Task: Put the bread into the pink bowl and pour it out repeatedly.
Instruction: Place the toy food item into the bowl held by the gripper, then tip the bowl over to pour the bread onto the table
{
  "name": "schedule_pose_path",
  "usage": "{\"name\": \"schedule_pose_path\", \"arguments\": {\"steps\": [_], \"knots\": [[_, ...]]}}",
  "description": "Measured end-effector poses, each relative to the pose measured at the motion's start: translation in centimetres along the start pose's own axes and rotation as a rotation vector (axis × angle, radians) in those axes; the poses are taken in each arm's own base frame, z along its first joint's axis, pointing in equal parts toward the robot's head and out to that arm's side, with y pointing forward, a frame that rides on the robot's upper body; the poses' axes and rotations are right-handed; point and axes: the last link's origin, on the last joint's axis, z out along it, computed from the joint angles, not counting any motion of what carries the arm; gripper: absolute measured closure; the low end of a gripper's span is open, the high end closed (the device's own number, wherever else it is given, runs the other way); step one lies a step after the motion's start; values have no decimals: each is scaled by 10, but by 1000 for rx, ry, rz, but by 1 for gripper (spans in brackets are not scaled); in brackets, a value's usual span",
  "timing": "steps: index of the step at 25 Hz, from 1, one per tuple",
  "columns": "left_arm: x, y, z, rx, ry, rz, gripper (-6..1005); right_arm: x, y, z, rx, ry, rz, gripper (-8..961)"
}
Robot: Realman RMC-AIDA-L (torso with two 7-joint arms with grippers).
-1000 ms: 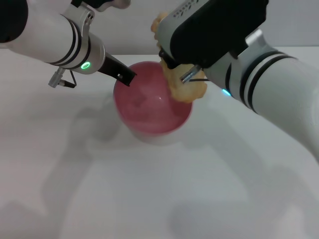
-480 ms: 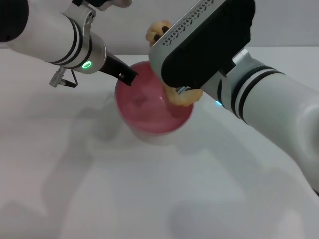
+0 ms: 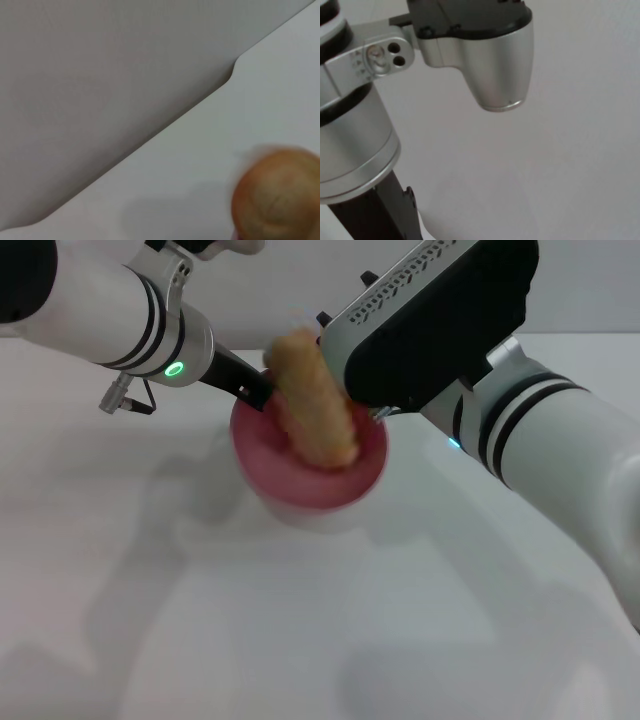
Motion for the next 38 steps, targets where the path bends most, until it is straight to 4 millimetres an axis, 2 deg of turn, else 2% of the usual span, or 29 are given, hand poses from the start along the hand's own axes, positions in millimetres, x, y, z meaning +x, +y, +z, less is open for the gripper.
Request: {"name": "schedule_pose_path", "arguments": {"steps": [3, 8, 13, 20, 26, 32, 38], "knots": [[0, 1, 0, -8, 2, -4, 957, 0, -1, 0, 8, -3, 5, 515], [1, 2, 0, -18, 13, -9, 957, 1, -4, -2, 24, -2, 37, 428], [1, -1, 0, -6, 22, -8, 957, 16, -29, -11, 179, 26, 134, 429], [4, -4, -2, 14, 63, 9, 957, 42, -47, -27, 334, 141, 157, 609], [7, 3, -3, 33, 145, 68, 957, 58, -40, -34, 353, 237, 158, 743], [-4, 4, -3, 66, 220, 101, 957, 67, -39, -35, 344, 285, 194, 952], [-15, 4, -3, 112, 291, 180, 957, 72, -40, -37, 349, 310, 189, 954]]}}
